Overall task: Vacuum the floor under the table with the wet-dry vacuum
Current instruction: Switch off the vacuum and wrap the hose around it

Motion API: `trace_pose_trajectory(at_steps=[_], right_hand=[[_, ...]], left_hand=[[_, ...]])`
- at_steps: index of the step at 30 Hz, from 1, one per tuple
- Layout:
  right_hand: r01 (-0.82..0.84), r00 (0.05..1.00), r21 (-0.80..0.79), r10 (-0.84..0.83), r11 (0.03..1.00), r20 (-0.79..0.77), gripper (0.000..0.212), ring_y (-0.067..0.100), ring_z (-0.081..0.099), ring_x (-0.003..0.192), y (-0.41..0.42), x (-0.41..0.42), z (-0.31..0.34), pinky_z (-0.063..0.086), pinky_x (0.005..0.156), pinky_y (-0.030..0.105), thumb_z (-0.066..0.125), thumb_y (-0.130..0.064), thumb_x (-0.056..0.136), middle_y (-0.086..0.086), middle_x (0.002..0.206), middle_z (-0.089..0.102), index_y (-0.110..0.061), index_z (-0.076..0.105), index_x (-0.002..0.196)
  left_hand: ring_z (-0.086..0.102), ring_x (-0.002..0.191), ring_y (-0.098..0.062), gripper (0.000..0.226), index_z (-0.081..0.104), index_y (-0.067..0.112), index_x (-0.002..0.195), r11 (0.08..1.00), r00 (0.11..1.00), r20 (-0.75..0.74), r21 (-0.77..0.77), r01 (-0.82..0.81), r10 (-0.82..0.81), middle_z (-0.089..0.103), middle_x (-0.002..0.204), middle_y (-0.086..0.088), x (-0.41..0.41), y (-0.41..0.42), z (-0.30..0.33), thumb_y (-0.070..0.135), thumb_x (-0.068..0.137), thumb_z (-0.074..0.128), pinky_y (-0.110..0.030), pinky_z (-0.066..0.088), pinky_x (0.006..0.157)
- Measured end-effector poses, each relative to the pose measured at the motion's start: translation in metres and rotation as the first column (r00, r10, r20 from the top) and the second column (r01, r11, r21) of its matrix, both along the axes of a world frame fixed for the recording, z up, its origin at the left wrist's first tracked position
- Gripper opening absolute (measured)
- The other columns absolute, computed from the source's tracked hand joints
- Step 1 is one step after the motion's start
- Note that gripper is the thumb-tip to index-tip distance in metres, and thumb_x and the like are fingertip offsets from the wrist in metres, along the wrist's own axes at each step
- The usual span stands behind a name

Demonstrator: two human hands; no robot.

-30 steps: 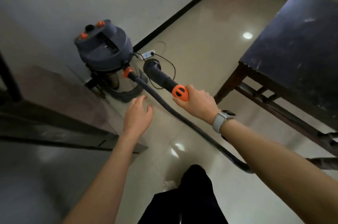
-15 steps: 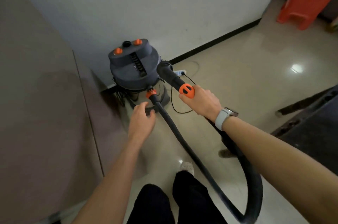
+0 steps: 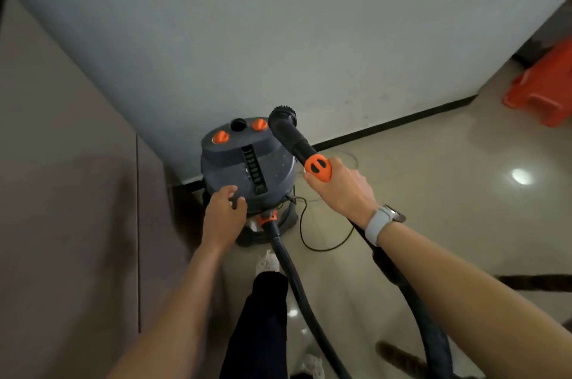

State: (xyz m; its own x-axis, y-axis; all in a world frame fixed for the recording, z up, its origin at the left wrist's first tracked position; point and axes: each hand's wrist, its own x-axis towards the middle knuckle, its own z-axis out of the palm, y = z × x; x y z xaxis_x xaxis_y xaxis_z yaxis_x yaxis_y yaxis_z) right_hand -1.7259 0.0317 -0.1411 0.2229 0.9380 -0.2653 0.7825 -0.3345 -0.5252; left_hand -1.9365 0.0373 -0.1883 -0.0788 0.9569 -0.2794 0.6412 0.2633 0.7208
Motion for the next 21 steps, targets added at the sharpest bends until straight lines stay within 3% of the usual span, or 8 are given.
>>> trace_pose_trajectory(at_steps=[5,7,12,17,19,21], right_hand=[[0.058,0.998,-0.05,-0.059,0.997,-0.029,0.044,0.019,0.06,0.071,0.104,-0.015,-0.02,0.052,0.063,0.032,0.048,-0.061,0.086,0.0,0.081,0.06,-0.022,0.047,0.105],[0.068,0.998,-0.07,-0.069,0.995,-0.013,0.044,0.015,0.056,0.064,0.143,-0.023,-0.03,0.046,0.058,0.028,0.047,-0.061,0.087,-0.004,0.074,0.056,-0.02,0.047,0.104],[0.044,0.999,-0.152,-0.044,0.987,0.005,0.043,0.015,0.056,0.065,0.212,-0.038,-0.064,0.042,0.056,0.024,0.047,-0.058,0.089,-0.004,0.076,0.055,-0.021,0.046,0.11],[-0.004,0.999,-0.239,0.016,0.971,0.05,0.043,0.013,0.049,0.062,0.244,-0.047,-0.1,0.036,0.053,0.024,0.047,-0.058,0.09,-0.005,0.077,0.052,-0.022,0.044,0.114],[-0.024,0.996,-0.261,0.047,0.965,0.081,0.045,0.016,0.05,0.064,0.251,-0.047,-0.113,0.036,0.054,0.025,0.046,-0.059,0.089,-0.002,0.084,0.057,-0.022,0.044,0.116],[-0.025,0.996,-0.278,0.047,0.96,0.075,0.045,0.008,0.047,0.059,0.257,-0.046,-0.122,0.032,0.049,0.021,0.045,-0.059,0.09,-0.003,0.083,0.056,-0.023,0.043,0.117]], left_hand=[[0.054,0.114,-0.026,0.037,0.049,0.004,0.131,0.991,0.996,-0.032,-0.099,-0.086,0.083,0.055,0.128,-0.014,-0.018,0.11,-0.039,0.017,0.096,0.046,-0.029,0.036,0.095],[0.056,0.111,-0.027,0.034,0.053,0.002,0.126,0.986,0.992,-0.064,-0.116,-0.119,0.112,0.06,0.122,-0.014,-0.029,0.154,-0.058,0.016,0.096,0.047,-0.029,0.037,0.093],[0.057,0.105,-0.032,0.028,0.056,0.001,0.112,0.975,0.974,-0.228,-0.219,-0.039,-0.012,0.062,0.11,-0.017,-0.054,0.245,-0.104,0.021,0.097,0.044,-0.031,0.039,0.081],[0.059,0.097,-0.031,0.042,0.053,0.006,0.107,0.951,0.832,-0.501,-0.294,0.095,-0.238,0.059,0.107,-0.015,-0.059,0.3,-0.141,0.043,0.097,0.036,-0.035,0.041,0.069],[0.059,0.099,-0.032,0.046,0.053,0.008,0.11,0.946,0.776,-0.563,-0.292,0.137,-0.286,0.059,0.108,-0.014,-0.057,0.309,-0.152,0.048,0.097,0.033,-0.035,0.04,0.069],[0.059,0.099,-0.032,0.047,0.054,0.009,0.109,0.94,0.727,-0.603,-0.289,0.183,-0.328,0.061,0.108,-0.015,-0.056,0.318,-0.16,0.046,0.099,0.028,-0.034,0.039,0.07]])
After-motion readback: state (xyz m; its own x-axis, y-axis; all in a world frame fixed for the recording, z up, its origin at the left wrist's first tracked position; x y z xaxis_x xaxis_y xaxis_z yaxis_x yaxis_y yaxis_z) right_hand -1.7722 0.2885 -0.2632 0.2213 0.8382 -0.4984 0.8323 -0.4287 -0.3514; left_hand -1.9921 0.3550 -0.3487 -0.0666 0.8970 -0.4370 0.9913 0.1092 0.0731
